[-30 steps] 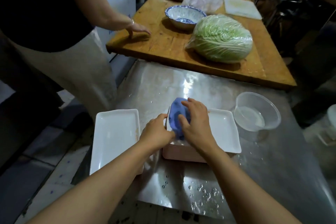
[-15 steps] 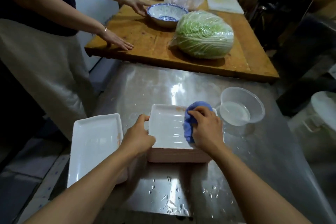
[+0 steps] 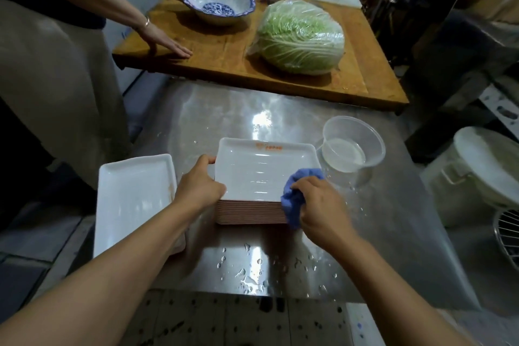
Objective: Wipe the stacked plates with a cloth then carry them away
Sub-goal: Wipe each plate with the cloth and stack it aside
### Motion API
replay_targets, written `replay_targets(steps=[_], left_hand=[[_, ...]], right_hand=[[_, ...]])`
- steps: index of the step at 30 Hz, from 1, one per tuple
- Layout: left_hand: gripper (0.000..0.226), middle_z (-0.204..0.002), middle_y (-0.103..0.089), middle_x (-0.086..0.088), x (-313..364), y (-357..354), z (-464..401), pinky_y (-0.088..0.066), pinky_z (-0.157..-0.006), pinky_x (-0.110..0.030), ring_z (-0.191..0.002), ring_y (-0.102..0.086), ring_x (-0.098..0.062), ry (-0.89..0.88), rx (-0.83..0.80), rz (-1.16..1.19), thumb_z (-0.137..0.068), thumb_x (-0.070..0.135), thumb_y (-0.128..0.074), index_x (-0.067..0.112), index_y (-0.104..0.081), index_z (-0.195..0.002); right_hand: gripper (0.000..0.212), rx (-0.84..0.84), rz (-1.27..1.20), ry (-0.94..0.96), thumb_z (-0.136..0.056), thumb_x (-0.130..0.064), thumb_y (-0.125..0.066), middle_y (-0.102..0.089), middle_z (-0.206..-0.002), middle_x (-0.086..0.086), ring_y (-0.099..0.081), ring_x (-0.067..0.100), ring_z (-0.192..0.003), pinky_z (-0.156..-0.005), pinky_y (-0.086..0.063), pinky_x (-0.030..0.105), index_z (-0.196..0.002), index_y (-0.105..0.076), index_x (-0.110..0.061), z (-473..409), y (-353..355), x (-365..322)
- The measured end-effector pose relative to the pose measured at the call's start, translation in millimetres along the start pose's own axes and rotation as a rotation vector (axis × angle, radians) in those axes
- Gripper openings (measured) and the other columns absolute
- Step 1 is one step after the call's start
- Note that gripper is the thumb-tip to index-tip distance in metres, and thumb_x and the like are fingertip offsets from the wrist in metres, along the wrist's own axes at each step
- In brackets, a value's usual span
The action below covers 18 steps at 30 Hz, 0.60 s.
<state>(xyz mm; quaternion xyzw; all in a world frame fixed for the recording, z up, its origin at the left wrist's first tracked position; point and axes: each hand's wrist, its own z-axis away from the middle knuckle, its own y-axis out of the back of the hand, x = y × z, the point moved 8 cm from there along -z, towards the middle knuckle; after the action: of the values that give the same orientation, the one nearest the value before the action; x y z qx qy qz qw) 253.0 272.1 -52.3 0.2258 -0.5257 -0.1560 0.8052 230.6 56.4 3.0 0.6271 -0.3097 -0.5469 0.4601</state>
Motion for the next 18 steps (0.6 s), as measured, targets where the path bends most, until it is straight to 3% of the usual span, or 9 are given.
replay_targets(steps=[3,5,7,11,13,15,18], left_hand=[[0.056,-0.097,-0.063,-0.021,2,-1,1,-0.049,-0.072,-0.037,-0.088,-0.061,-0.037,-0.013,-0.040,0.040,-0.077,0.005,-0.061,0.026,-0.044,-0.126],[0.057,-0.080,-0.060,-0.014,2,-1,1,-0.049,-0.068,-0.037,-0.072,-0.058,-0.030,-0.030,-0.081,0.083,-0.081,0.005,-0.060,0.025,-0.043,-0.131],[0.055,-0.063,-0.056,-0.005,0,-2,2,-0.047,-0.055,-0.028,-0.055,-0.053,-0.018,-0.050,-0.128,0.155,-0.086,0.005,-0.057,0.026,-0.042,-0.134],[0.053,-0.060,-0.057,-0.002,-1,-3,6,-0.043,-0.040,-0.017,-0.041,-0.051,-0.001,-0.074,-0.206,0.229,-0.093,0.007,-0.051,0.032,-0.037,-0.137],[0.055,-0.061,-0.057,-0.003,1,-4,5,-0.043,-0.040,-0.018,-0.043,-0.051,-0.004,-0.073,-0.219,0.232,-0.093,0.005,-0.050,0.032,-0.035,-0.138],[0.055,-0.060,-0.056,-0.003,0,-5,3,-0.044,-0.042,-0.020,-0.047,-0.050,-0.011,-0.069,-0.218,0.234,-0.092,0.005,-0.050,0.031,-0.035,-0.138],[0.057,-0.056,-0.053,-0.003,0,-7,2,-0.044,-0.044,-0.023,-0.046,-0.048,-0.014,-0.086,-0.213,0.187,-0.091,0.006,-0.052,0.031,-0.034,-0.139]], right_hand=[[0.019,-0.001,-0.040,0.030,-0.083,-0.005,-0.056,-0.065,-0.103,-0.003,-0.052,0.010,-0.088,-0.067,-0.035,0.017,-0.096,-0.067,-0.013,1,-5,-27],[0.026,-0.032,-0.056,0.047,-0.081,-0.006,-0.056,-0.064,-0.106,0.000,-0.054,0.017,-0.091,-0.069,-0.036,0.020,-0.104,-0.063,-0.017,-5,-16,-48],[0.033,-0.069,-0.048,0.078,-0.080,-0.008,-0.055,-0.063,-0.110,0.005,-0.056,0.026,-0.098,-0.070,-0.032,0.026,-0.111,-0.058,-0.019,-14,-30,-68],[0.036,-0.094,-0.145,0.084,-0.075,-0.025,-0.048,-0.064,-0.108,0.008,-0.059,0.025,-0.099,-0.077,-0.037,0.024,-0.103,-0.065,-0.010,-34,-41,-86],[0.035,-0.099,-0.148,0.115,-0.077,-0.024,-0.050,-0.063,-0.115,0.009,-0.058,0.024,-0.105,-0.084,-0.040,0.025,-0.102,-0.068,-0.006,-48,-42,-89],[0.030,-0.087,-0.107,0.168,-0.081,-0.007,-0.059,-0.058,-0.124,0.010,-0.054,0.026,-0.113,-0.092,-0.042,0.030,-0.110,-0.066,-0.004,-65,-44,-90],[0.025,0.006,-0.134,0.133,-0.086,-0.005,-0.054,-0.052,-0.126,0.008,-0.052,0.027,-0.111,-0.092,-0.045,0.042,-0.106,-0.065,-0.014,-89,-38,-85]])
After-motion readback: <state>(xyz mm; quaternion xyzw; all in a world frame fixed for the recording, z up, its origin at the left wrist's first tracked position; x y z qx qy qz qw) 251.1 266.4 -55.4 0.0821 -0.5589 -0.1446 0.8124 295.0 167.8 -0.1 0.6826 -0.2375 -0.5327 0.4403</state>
